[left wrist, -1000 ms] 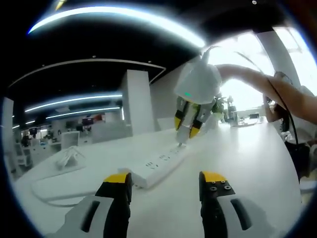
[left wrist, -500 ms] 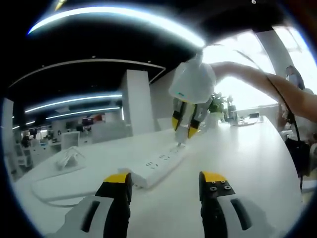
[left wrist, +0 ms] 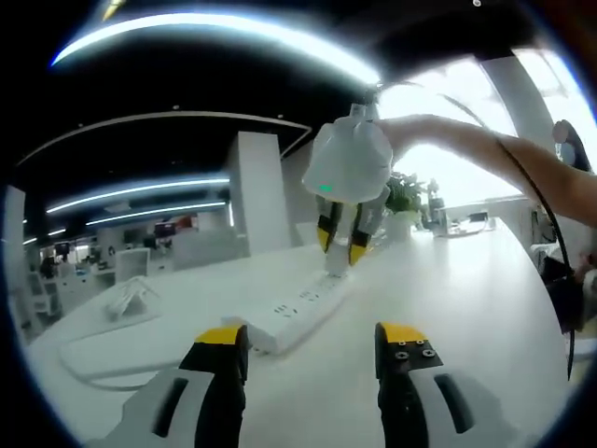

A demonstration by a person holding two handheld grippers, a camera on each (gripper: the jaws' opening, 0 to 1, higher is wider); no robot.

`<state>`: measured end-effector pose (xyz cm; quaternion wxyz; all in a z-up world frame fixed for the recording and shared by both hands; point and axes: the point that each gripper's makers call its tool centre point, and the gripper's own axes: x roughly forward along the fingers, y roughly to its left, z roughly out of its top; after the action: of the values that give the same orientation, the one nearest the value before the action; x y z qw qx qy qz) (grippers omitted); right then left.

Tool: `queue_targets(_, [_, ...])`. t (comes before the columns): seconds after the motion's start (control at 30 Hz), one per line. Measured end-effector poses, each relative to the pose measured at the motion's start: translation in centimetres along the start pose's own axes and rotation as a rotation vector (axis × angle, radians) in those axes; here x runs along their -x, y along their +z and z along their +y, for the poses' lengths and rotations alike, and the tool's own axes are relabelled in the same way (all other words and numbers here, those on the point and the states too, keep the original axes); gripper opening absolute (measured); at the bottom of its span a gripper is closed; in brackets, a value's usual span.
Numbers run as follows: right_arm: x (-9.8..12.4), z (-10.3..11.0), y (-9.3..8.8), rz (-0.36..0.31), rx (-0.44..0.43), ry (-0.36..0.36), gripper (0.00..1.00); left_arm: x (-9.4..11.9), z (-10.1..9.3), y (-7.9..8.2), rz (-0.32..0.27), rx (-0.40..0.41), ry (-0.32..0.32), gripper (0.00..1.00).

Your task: Straighten the power strip on the desk, plug the charger into it

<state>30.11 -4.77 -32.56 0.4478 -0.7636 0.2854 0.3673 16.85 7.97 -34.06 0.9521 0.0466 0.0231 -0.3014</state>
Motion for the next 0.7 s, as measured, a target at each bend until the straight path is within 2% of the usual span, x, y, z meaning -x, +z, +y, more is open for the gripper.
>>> queue_targets(0.17, [0.0,0.3,0.2,-0.012,-0.028,0.024,0.23,0.0,0.0,0.0,0.0,0.0,-0.001,0.57])
queue_targets(0.23, [-0.4,0.5,-0.1,0.013,-0.038,0.032,0.23,0.0,0.0,0.0,-0.002,0.001,0.0,0.57])
queue_targets(0.47, [-0.4,1.0,0.1,0.008,-0.032,0.04,0.23,0.1,-0.1,0.0,-0.005,0.001,-0.003,0.57])
queue_targets(0.7, [-0.3,1.4,0.4,-0.022,-0.043,-0.022,0.23,0.1,-0.1,-0.1,-0.001,0.003,-0.003,0.57])
